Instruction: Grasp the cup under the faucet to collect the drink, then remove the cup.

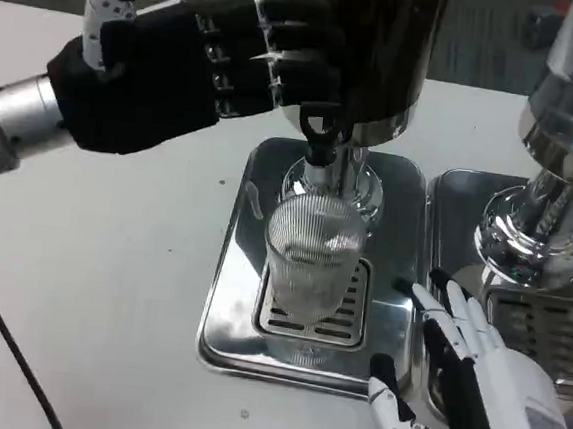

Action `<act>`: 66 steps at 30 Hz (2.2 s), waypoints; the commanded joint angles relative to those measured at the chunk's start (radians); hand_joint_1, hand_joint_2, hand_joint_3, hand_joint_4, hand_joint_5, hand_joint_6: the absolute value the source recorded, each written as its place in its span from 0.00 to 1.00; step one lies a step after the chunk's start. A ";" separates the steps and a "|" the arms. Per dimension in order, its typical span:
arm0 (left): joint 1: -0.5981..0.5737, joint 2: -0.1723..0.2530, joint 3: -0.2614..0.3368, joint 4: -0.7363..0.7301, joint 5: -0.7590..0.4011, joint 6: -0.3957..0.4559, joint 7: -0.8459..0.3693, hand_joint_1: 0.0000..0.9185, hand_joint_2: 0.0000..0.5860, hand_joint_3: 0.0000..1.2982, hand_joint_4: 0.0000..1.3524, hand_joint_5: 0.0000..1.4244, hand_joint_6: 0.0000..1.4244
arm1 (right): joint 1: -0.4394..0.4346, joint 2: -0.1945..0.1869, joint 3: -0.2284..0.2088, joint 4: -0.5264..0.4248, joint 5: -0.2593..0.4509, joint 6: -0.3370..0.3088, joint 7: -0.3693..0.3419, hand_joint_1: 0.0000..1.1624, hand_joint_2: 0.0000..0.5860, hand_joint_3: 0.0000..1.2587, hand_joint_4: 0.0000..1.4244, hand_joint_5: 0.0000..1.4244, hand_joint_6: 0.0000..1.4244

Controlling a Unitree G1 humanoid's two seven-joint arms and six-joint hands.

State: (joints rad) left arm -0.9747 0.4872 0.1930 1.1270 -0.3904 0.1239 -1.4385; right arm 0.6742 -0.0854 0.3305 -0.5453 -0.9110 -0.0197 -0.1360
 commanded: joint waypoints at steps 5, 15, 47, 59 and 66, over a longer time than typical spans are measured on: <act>-0.026 -0.040 -0.006 0.049 0.072 -0.087 0.051 0.00 0.02 0.26 0.16 0.18 0.09 | 0.020 0.011 0.011 0.005 0.008 0.017 -0.042 0.31 0.90 0.12 0.01 0.00 0.02; -0.023 -0.081 -0.009 0.076 0.112 -0.133 0.089 0.00 0.02 0.27 0.19 0.21 0.12 | 0.036 0.013 0.016 0.006 0.019 0.028 -0.058 0.31 0.90 0.12 0.01 0.00 0.02; 0.093 -0.151 -0.137 0.043 0.257 -0.552 0.262 0.00 0.01 0.25 0.17 0.18 0.11 | 0.066 -0.006 0.006 -0.018 0.080 0.046 -0.027 0.30 0.90 0.13 0.02 0.01 0.04; 0.155 -0.158 -0.241 0.046 0.308 -0.660 0.318 0.00 0.01 0.22 0.13 0.13 0.07 | 0.087 -0.013 -0.003 -0.043 0.089 0.052 -0.017 0.30 0.90 0.13 0.02 0.01 0.04; 0.179 -0.157 -0.278 0.036 0.306 -0.724 0.341 0.00 0.03 0.22 0.13 0.10 0.06 | 0.080 -0.016 -0.008 -0.041 0.099 0.054 -0.008 0.30 0.90 0.13 0.02 0.01 0.04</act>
State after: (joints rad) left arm -0.8737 0.3337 -0.0250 1.1161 -0.1880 -0.6364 -1.0925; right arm 0.7541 -0.0965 0.3281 -0.5795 -0.8219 0.0219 -0.1556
